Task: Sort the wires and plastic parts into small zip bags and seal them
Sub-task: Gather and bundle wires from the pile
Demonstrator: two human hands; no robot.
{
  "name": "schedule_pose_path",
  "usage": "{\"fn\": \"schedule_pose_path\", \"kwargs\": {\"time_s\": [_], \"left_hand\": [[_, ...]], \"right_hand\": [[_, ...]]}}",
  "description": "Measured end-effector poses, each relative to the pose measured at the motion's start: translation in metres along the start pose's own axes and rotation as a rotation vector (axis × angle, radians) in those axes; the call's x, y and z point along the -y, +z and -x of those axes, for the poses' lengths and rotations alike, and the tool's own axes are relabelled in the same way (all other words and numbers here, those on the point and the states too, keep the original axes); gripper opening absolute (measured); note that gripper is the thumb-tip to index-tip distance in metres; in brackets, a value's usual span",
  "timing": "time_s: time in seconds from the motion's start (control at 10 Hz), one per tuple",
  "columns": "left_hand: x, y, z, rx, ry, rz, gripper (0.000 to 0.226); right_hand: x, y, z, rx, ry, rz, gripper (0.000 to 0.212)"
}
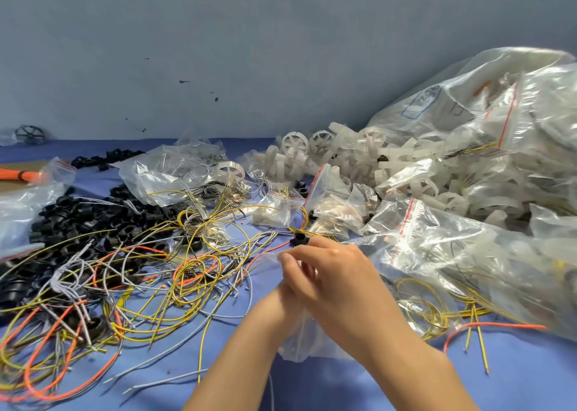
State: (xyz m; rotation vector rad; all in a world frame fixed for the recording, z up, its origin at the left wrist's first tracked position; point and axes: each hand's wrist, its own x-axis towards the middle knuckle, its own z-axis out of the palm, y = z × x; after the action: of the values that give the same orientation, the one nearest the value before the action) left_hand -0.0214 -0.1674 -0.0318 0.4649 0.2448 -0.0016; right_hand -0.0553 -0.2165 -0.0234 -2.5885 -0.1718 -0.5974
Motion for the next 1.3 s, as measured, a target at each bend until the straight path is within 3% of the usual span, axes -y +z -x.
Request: {"fn": "schedule_pose_path", "kwargs": {"time_s": [0.1,0.2,0.3,0.4,0.5,0.6,0.7,0.8,0.9,1.1,1.2,1.3], "left_hand": [[-0.026,-0.025,-0.02,0.641,0.26,-1.241,0.052],[-0.045,-0.033,-0.04,0.849,0.131,-1.642,0.032],[-0.058,-0.035,-0.036,0.723,-0.205,-1.332,0.041],[-0.075,-0.041,-0.035,0.706,-0.4,-1.129,0.05],[-0.094,-0.048,-0.035,0.633,-0.304,-1.14,0.052],[-0.107,-0.049,-0.04,0.405,0.012,-1.196,0.047],[-0.104,-0.03,-0.06,0.311,0.243,-1.276,0.039],[-0.08,0.007,-0.102,0.411,0.391,-1.497,0.026],[-0.046,0.049,-0.162,0.473,0.539,-1.807,0.028],[0.012,0.1,-0.262,0.356,0.544,-2.264,0.062],[0.035,0.107,-0.292,0.308,0.389,-2.403,0.086],[0.053,0.105,-0.307,0.278,0.386,-2.403,0.087]], "right_hand": [[-0.005,0.0,-0.005,0.022,0.014,-0.025,0.032],[-0.008,0.002,-0.009,0.028,0.016,-0.034,0.031],[-0.012,0.004,-0.009,0.017,0.015,-0.04,0.03],[-0.015,0.003,-0.007,0.032,0.014,-0.064,0.029],[-0.021,0.003,-0.006,0.068,0.002,-0.117,0.032],[-0.026,-0.002,-0.011,0.099,0.049,-0.272,0.053],[-0.036,-0.009,-0.021,0.054,0.11,-0.363,0.061],[-0.049,-0.013,-0.037,0.009,0.156,-0.368,0.043],[-0.063,-0.016,-0.057,-0.037,0.187,-0.406,0.036],[-0.091,-0.009,-0.08,-0.148,0.244,-0.493,0.034],[-0.098,-0.006,-0.089,-0.153,0.248,-0.513,0.036],[-0.103,-0.004,-0.094,-0.156,0.237,-0.51,0.036]]}}
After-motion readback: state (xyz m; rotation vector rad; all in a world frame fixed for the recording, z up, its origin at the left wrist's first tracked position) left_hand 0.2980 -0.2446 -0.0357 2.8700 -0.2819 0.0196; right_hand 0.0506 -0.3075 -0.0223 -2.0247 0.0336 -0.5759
